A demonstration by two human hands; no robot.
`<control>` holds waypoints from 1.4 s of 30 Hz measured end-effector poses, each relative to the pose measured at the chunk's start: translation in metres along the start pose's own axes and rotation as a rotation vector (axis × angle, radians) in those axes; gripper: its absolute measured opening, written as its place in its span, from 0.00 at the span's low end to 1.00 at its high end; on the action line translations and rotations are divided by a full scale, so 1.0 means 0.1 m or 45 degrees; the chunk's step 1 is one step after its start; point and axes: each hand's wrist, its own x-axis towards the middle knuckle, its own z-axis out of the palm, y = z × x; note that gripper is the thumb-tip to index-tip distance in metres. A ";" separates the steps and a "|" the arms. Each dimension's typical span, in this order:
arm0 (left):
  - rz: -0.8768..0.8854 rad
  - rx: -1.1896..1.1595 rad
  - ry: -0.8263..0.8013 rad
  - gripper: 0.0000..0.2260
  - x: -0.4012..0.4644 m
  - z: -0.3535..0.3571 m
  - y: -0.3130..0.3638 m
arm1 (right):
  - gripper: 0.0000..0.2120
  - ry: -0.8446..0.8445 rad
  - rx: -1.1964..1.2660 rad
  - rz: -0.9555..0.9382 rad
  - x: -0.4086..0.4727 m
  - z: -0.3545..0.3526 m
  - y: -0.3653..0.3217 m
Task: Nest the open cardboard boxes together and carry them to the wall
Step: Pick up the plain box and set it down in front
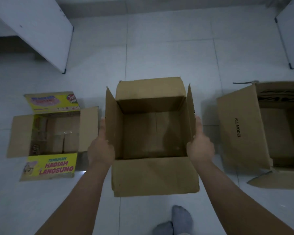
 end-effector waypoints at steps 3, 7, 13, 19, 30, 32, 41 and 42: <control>0.020 -0.056 0.073 0.36 -0.42 -0.41 0.25 | 0.41 0.033 0.018 -0.029 -0.35 -0.44 -0.10; 0.068 -0.149 0.135 0.36 -0.99 -0.97 0.67 | 0.40 0.158 0.058 -0.112 -0.75 -1.26 -0.17; 0.302 -0.239 0.212 0.33 -1.68 -1.41 1.47 | 0.36 0.448 0.107 -0.084 -0.96 -2.50 0.10; 0.384 -0.297 0.128 0.32 -2.26 -1.11 2.50 | 0.31 0.635 0.192 -0.086 -0.71 -3.37 0.84; 0.194 -0.279 0.085 0.32 -2.54 0.40 4.27 | 0.26 0.533 0.246 -0.141 0.57 -4.20 2.67; 0.199 -0.257 0.118 0.32 -2.55 0.61 4.43 | 0.25 0.479 0.233 -0.114 0.71 -4.21 2.94; 0.197 -0.270 0.159 0.32 -2.61 1.12 4.71 | 0.24 0.548 0.182 -0.032 1.00 -4.25 3.50; 0.184 -0.273 0.149 0.32 -2.66 1.18 4.73 | 0.24 0.556 0.182 -0.018 1.00 -4.25 3.52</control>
